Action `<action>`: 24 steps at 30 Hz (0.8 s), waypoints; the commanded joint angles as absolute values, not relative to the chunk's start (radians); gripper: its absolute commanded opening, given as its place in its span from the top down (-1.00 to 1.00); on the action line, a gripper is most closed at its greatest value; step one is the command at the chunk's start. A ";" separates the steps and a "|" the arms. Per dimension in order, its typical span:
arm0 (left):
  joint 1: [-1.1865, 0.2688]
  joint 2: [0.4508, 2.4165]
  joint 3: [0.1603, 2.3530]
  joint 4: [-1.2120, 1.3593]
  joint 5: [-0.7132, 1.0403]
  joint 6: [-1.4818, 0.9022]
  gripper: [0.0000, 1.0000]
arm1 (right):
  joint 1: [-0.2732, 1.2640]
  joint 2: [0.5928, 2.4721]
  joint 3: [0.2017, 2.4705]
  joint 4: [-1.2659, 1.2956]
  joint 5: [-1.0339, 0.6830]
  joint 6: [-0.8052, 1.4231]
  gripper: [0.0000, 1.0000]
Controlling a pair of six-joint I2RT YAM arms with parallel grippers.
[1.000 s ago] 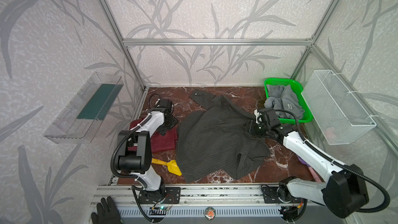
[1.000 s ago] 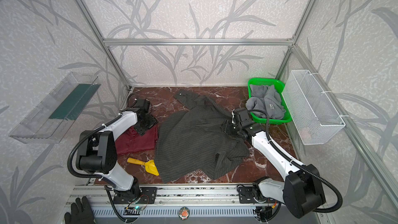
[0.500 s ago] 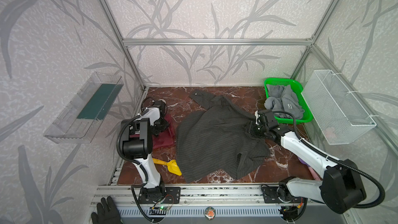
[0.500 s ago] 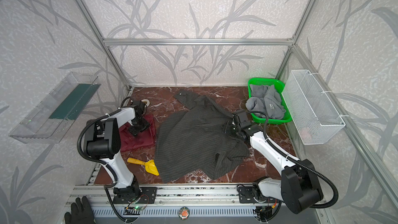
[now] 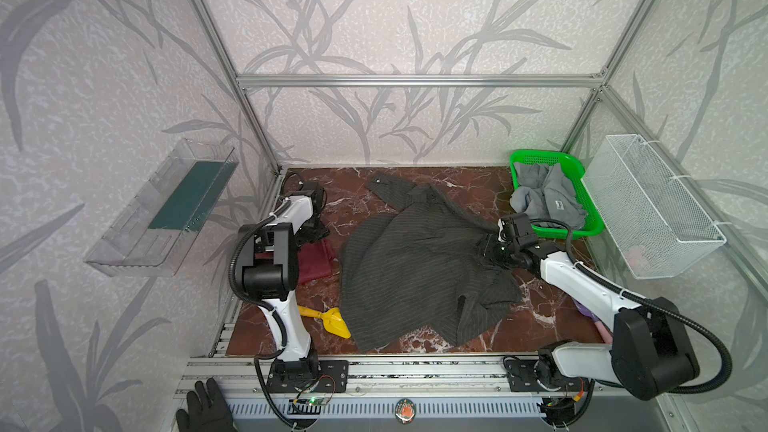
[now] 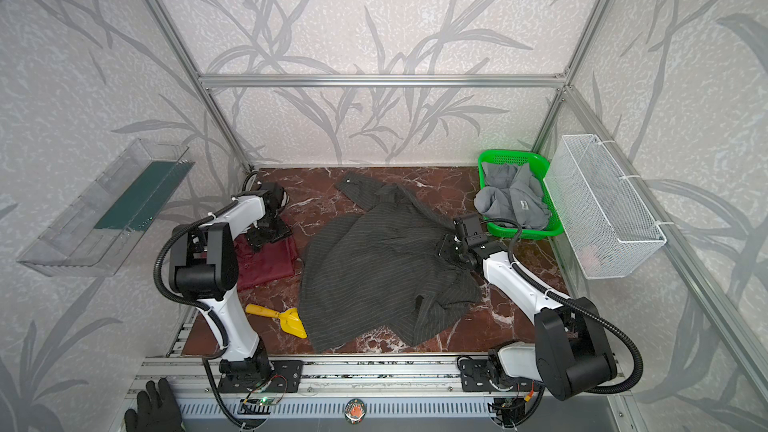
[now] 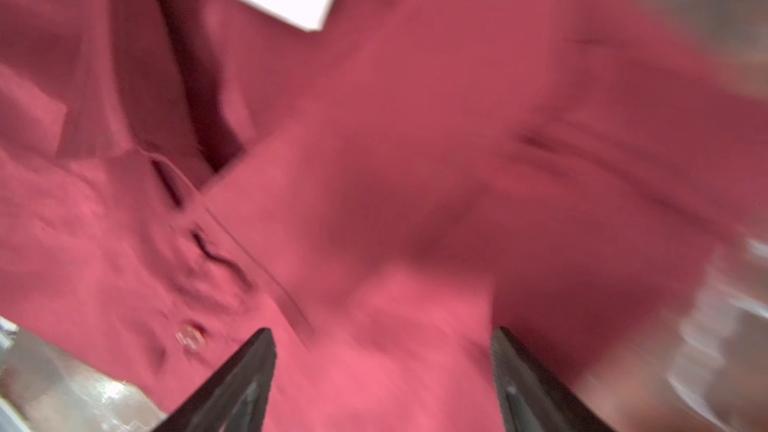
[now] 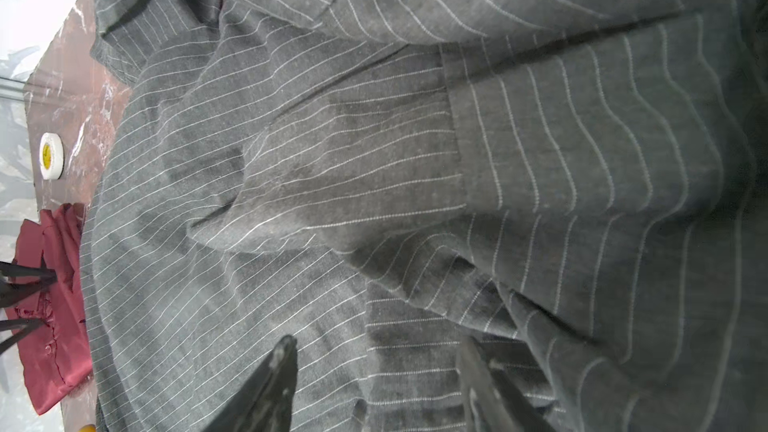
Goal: Fold and stack the long sleeve shirts
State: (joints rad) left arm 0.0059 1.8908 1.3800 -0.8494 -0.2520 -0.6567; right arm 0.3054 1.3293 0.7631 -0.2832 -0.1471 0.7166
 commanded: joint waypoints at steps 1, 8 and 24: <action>-0.088 1.819 1.407 -0.894 -0.261 -0.629 -0.78 | 0.304 1.335 0.761 -0.255 -0.172 0.708 -0.25; -0.126 1.886 1.380 -0.818 -0.116 -0.608 -0.80 | 0.304 1.327 0.760 -0.250 -0.185 0.698 -0.27; -0.138 1.978 1.315 -0.698 0.062 -0.606 -0.19 | 0.304 1.314 0.731 -0.210 -0.202 0.697 -0.27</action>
State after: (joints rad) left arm -0.1303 1.9457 1.3354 -0.7109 0.0265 -0.6064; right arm 0.3054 1.3304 0.7414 -0.2287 -0.1951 0.7059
